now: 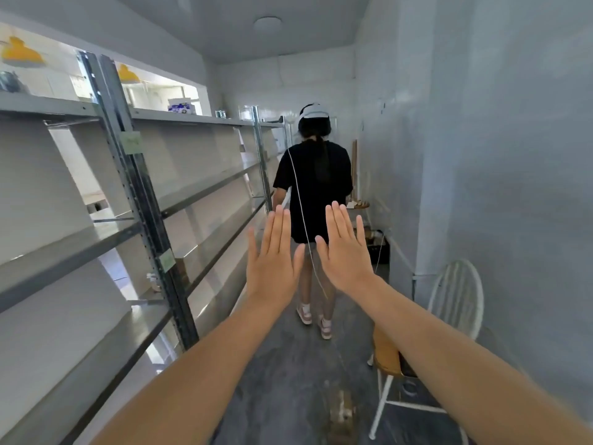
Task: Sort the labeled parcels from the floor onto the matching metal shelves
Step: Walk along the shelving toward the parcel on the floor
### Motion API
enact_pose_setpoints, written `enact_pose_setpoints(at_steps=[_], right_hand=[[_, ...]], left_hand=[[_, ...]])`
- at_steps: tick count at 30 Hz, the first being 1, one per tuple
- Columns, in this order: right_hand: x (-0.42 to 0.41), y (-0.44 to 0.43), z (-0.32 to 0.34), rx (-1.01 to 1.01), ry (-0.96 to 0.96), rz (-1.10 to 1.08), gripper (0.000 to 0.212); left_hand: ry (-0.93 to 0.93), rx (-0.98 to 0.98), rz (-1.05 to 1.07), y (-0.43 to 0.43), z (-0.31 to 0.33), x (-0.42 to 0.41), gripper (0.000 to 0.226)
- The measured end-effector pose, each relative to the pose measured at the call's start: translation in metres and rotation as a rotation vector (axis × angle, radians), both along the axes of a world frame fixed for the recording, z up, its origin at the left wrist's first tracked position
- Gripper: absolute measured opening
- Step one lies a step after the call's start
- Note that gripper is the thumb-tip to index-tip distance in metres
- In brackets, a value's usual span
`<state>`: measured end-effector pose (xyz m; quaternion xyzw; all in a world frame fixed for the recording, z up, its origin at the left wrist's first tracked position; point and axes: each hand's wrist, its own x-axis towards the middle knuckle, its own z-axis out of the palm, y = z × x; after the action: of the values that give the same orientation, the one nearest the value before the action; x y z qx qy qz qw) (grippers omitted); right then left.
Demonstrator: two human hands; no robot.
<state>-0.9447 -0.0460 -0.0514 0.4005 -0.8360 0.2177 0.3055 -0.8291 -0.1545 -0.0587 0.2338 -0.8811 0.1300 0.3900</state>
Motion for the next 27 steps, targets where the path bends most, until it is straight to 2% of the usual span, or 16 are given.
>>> enact_pose_setpoints(at_steps=[5,15,27], right_hand=[[-0.03,0.013,-0.018,0.039,-0.058,-0.05,0.063],[-0.05,-0.004,-0.03,0.083,-0.037,-0.11,0.065],[-0.074,-0.069,-0.007,0.108,-0.03,-0.199,0.066]], left_hand=[[-0.01,0.024,-0.035,0.007,-0.017,-0.032,0.066],[-0.013,0.084,-0.169,-0.013,-0.022,-0.064,0.065],[0.043,0.079,-0.237,-0.091,-0.013,-0.106,0.065]])
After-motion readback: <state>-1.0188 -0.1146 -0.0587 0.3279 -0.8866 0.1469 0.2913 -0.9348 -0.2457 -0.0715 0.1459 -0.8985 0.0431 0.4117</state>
